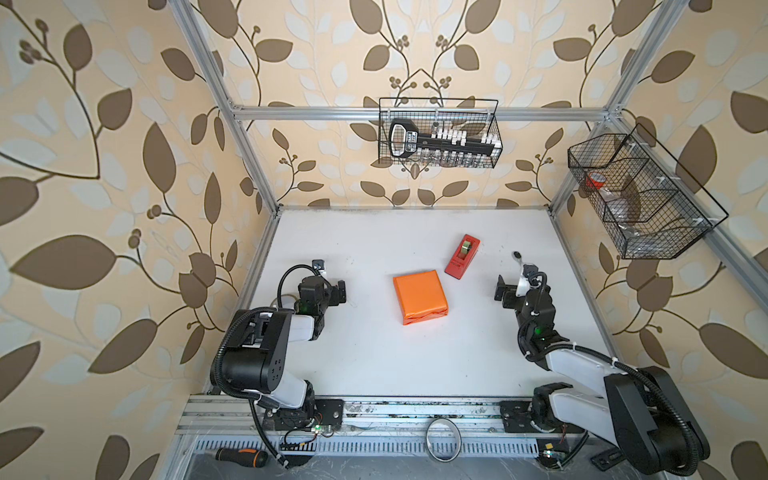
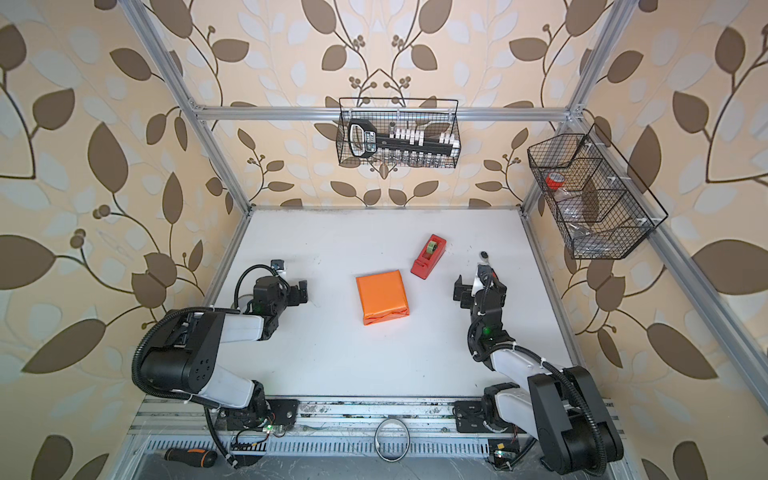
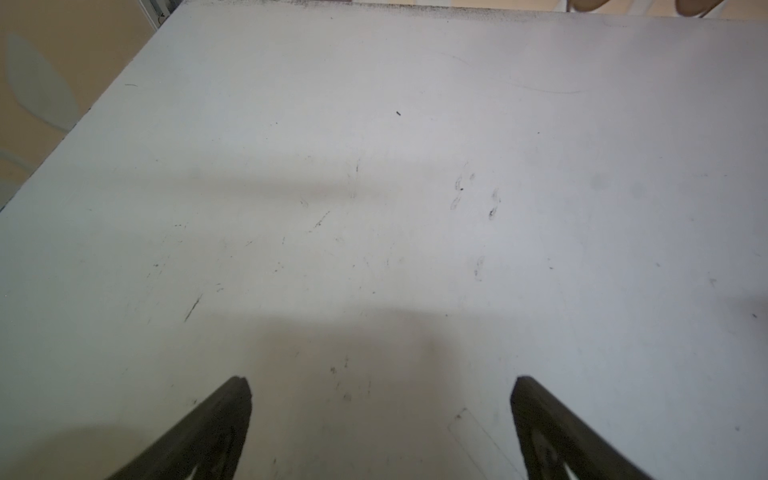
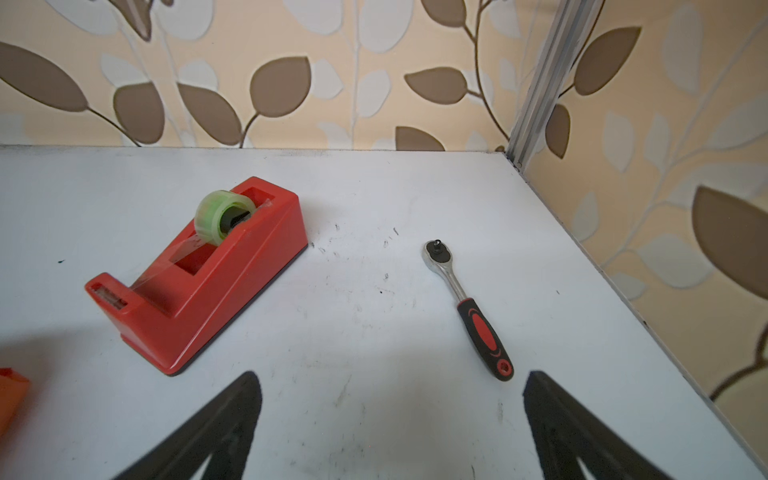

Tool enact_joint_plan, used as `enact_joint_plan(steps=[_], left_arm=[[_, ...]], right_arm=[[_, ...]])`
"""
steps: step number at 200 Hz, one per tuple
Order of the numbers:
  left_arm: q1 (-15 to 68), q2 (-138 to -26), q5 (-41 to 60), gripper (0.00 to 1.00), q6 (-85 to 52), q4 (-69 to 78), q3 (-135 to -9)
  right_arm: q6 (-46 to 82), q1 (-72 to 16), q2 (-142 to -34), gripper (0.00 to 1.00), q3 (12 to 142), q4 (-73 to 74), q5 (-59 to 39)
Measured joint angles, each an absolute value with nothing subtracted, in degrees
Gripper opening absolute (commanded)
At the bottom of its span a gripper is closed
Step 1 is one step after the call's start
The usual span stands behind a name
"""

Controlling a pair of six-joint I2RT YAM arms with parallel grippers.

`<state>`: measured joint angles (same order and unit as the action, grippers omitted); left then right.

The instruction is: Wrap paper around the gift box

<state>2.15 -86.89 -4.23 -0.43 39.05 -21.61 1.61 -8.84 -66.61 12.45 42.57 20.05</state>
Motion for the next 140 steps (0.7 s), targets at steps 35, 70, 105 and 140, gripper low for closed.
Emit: enact_joint_plan(steps=[35, 70, 105, 140], left_arm=[[2.2, -86.9, -3.5, 0.99, -0.4, 39.2, -21.6], [2.2, -86.9, -3.4, 0.99, -0.4, 39.3, -21.6], [2.2, -86.9, -3.4, 0.99, -0.3, 39.3, -21.6], [2.2, -86.9, -3.4, 0.99, -0.3, 39.3, -21.6]], right_arm=[[1.7, -5.6, -66.4, 1.00, 11.1, 46.2, 17.5], [3.1, -1.0, -76.4, 1.00, 7.8, 56.3, 14.2], [2.6, -1.0, -77.2, 1.00, 8.5, 56.4, 9.3], [2.0, -1.3, -77.2, 1.00, 8.6, 57.3, 7.4]])
